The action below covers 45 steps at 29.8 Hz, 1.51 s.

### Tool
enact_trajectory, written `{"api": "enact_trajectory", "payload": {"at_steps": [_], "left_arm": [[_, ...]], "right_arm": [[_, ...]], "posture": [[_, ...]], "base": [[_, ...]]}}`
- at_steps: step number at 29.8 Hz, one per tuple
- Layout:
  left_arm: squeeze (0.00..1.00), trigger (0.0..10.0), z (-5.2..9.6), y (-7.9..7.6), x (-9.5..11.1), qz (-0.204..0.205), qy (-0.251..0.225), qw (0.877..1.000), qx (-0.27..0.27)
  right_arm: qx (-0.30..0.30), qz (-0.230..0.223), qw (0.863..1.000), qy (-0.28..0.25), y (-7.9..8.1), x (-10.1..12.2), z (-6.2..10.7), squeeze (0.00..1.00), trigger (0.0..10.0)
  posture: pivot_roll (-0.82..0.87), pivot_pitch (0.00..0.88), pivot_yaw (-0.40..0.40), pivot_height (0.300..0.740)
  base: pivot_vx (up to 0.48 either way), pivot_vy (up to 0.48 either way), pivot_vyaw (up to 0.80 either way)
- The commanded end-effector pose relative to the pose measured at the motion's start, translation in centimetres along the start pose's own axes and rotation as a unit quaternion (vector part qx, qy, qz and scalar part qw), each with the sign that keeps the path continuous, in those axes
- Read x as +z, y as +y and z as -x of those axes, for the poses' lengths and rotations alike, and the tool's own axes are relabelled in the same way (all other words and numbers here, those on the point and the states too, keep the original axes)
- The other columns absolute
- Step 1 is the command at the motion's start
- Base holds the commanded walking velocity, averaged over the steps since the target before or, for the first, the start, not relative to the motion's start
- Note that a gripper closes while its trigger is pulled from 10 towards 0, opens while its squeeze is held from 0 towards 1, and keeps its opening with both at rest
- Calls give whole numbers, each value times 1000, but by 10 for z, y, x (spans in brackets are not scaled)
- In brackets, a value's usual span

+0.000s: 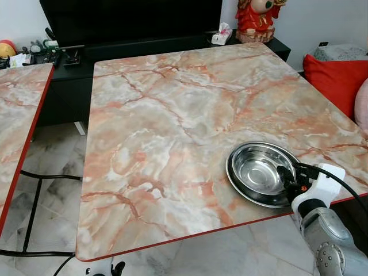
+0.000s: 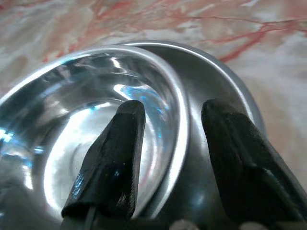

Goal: Setting the table

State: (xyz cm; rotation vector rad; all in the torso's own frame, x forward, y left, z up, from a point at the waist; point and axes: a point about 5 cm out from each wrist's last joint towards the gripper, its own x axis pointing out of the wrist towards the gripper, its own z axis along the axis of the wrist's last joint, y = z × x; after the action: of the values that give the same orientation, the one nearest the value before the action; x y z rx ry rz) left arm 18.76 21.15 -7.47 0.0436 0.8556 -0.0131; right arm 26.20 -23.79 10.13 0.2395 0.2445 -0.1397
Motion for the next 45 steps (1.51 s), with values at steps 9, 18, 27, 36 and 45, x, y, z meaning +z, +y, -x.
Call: {"api": "enact_trajectory", "payload": {"at_steps": [9,18,27,36,45], "left_arm": [[0,10000,3,2,-9,4,15,1000,5],[0,10000,3,3,-9,4,15,1000,6],[0,10000,2,2,-9,5,14,1000,5],[0,10000,2,1,-8,5,13,1000,5],[0,10000,2,2,-9,5,14,1000,4]], "right_arm": [[-19,9,1000,-6,-4,2,-2,0,10000],[17,-5,997,-77,9,22,-2,0,10000],[31,-4,993,-113,13,30,-1,0,10000],[86,-10,986,-140,31,40,1,0,10000],[128,1,986,-109,45,30,1,0,10000]], "posture": [[-39,90,7,740],[-39,89,7,740],[-38,89,7,740],[-39,90,8,740],[-39,89,7,740]], "base": [[0,0,0],[0,0,0],[0,0,0],[0,0,0],[0,0,0]]}}
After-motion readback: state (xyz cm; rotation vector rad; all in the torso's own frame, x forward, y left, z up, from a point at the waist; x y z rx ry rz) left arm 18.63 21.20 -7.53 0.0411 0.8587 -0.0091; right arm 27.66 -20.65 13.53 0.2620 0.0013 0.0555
